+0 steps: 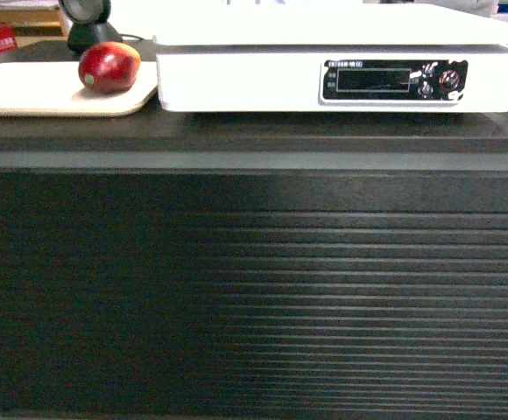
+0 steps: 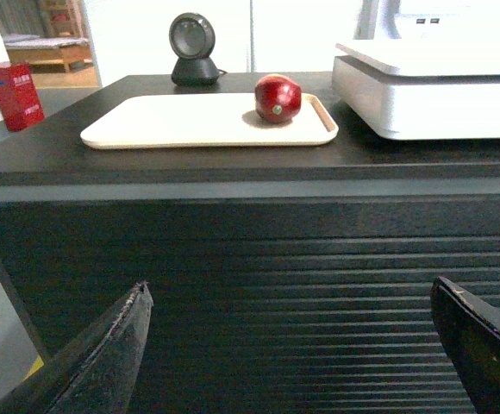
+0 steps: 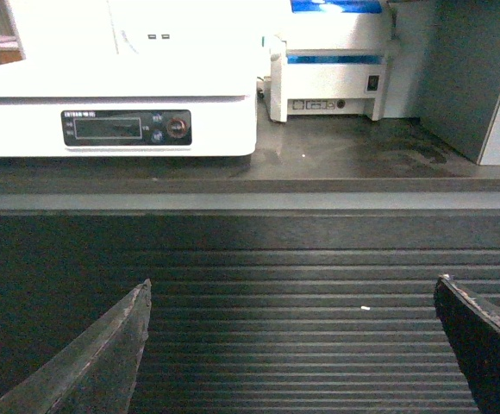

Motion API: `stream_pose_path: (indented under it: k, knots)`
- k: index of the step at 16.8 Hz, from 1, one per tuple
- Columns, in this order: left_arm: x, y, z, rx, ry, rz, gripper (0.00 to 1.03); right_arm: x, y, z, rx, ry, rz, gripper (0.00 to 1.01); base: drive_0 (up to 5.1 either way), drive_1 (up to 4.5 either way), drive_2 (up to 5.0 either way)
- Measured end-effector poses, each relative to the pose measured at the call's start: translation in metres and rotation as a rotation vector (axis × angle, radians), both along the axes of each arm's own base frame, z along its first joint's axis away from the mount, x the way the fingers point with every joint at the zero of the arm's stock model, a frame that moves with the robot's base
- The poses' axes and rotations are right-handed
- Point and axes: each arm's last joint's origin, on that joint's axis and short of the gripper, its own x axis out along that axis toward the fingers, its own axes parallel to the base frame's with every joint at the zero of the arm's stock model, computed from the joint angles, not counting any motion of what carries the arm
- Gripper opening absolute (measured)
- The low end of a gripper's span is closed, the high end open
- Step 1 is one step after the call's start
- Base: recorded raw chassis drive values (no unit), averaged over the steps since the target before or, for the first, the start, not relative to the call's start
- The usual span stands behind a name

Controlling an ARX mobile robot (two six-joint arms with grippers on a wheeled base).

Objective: Place dark red mango on scale at checkout

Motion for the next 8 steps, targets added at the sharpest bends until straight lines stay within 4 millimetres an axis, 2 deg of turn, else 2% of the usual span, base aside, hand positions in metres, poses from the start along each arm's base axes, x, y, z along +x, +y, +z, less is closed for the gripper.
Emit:
stream_pose_path:
  k: [8]
  knots:
    - [0.0, 0.0, 0.0004, 0.0, -0.004, 0.0, 0.98, 0.0, 0.0, 0.0004, 0.0, -0.005, 0.0, 0.98, 0.0, 0.0, 0.0]
